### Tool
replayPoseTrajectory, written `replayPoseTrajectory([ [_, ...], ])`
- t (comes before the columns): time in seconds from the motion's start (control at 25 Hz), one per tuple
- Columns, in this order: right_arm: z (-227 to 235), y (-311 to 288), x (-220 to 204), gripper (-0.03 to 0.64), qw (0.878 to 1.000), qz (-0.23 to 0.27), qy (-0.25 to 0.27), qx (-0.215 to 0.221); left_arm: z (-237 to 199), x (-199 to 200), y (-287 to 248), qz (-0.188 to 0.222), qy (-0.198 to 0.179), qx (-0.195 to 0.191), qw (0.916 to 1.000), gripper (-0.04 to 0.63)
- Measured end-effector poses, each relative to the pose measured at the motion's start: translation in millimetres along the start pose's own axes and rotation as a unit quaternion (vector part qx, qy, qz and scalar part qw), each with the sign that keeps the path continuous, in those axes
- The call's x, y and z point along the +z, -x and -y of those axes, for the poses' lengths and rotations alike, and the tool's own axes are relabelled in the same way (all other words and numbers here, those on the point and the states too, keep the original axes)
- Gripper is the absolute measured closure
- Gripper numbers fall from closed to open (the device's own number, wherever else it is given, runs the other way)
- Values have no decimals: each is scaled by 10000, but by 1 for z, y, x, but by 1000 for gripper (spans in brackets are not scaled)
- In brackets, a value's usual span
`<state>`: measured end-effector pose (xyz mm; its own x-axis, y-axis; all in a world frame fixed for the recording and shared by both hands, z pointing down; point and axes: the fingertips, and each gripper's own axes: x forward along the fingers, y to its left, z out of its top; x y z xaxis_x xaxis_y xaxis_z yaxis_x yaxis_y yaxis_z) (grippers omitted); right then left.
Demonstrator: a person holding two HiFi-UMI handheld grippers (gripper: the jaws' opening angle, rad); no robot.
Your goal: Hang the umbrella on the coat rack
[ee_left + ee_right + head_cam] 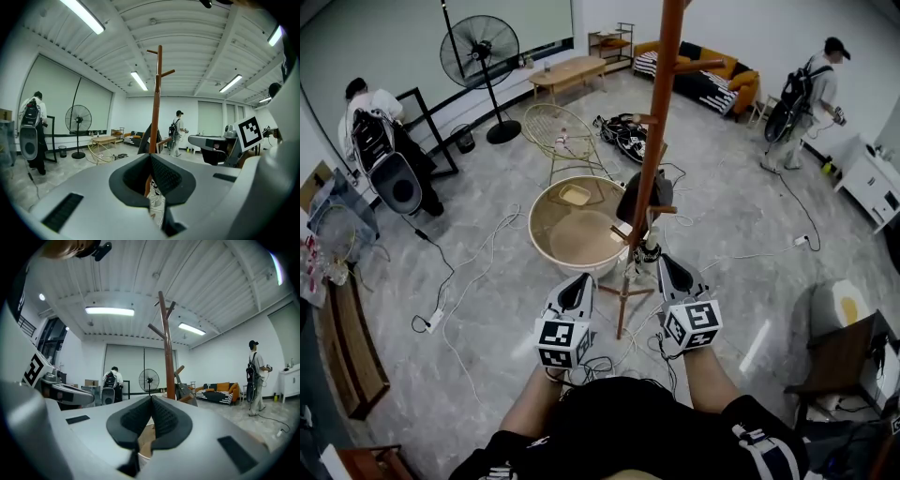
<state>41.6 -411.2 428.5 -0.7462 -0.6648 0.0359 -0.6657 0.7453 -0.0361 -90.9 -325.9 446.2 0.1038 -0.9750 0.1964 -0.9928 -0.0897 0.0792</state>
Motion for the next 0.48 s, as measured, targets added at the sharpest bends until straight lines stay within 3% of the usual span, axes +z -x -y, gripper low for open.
replayPoseTrajectory([
  [0.48, -33, 10, 4, 604, 10000, -26, 41, 69, -5, 4, 19, 64, -28, -135, 9999, 578],
])
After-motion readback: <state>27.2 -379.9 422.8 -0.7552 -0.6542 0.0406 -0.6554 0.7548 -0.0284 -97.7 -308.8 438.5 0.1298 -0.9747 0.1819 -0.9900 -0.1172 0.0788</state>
